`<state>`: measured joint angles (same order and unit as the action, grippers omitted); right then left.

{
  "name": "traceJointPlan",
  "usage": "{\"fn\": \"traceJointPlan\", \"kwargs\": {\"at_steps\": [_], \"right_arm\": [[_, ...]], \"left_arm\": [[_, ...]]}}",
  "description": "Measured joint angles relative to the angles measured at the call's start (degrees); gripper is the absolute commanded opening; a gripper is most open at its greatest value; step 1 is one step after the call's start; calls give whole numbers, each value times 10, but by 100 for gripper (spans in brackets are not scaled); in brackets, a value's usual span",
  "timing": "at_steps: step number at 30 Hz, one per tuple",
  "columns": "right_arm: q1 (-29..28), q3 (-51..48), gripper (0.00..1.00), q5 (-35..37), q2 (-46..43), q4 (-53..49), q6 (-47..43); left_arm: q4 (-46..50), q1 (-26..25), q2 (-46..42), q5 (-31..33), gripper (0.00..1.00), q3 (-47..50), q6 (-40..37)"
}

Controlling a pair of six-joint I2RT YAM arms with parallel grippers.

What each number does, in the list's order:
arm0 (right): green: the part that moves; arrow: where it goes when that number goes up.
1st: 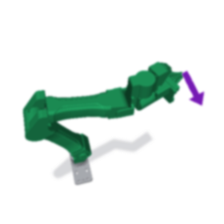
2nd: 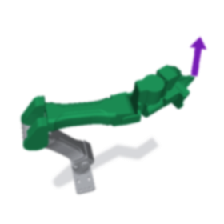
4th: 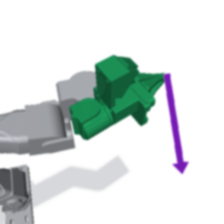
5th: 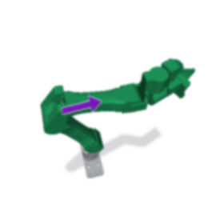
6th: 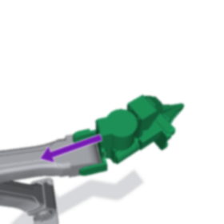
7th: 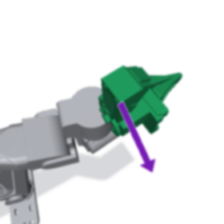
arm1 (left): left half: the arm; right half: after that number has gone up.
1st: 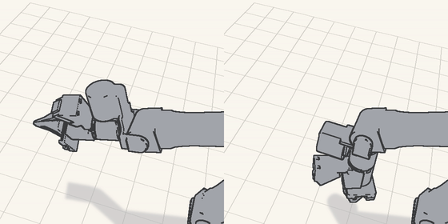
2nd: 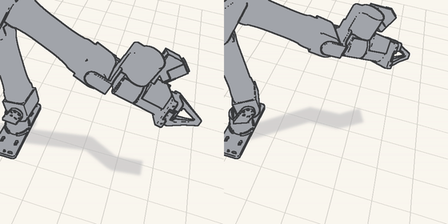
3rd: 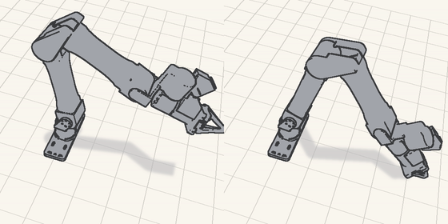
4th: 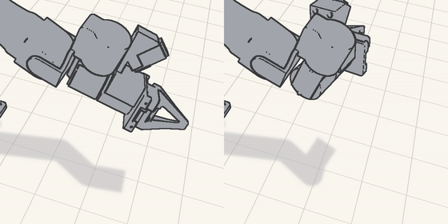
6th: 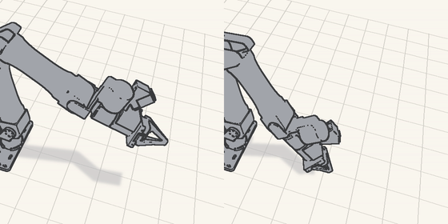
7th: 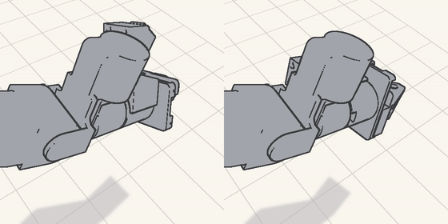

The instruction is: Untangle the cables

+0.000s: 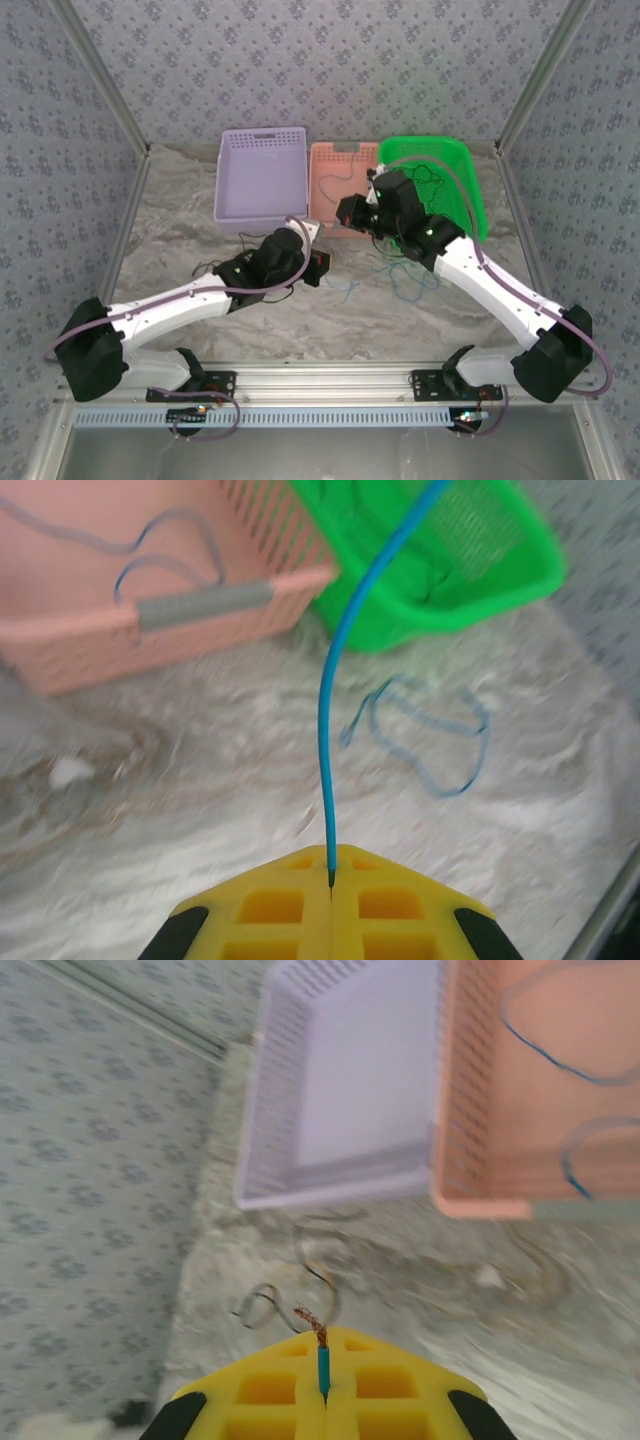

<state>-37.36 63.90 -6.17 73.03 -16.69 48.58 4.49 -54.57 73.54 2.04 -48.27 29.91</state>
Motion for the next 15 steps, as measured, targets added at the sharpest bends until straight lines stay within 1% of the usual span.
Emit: {"fn": "traceJointPlan", "kwargs": {"at_steps": [5,8,11,12,13,15], "right_arm": [[-12,-117,0,39,-31,24,30],[-29,-169,0,67,-38,48,59],[-47,-200,0,106,-41,63,92],[-52,-208,0,120,-44,66,103],[-54,-214,0,131,-48,67,111],[-53,-226,0,155,-60,67,128]], "left_arm": [[89,5,35,1,0,-11,-38],[116,12,73,-7,0,-29,-63],[134,17,115,-15,0,-51,-85],[138,19,129,-16,2,-61,-91],[141,19,143,-18,9,-72,-96],[145,19,171,-20,32,-95,-100]]}}
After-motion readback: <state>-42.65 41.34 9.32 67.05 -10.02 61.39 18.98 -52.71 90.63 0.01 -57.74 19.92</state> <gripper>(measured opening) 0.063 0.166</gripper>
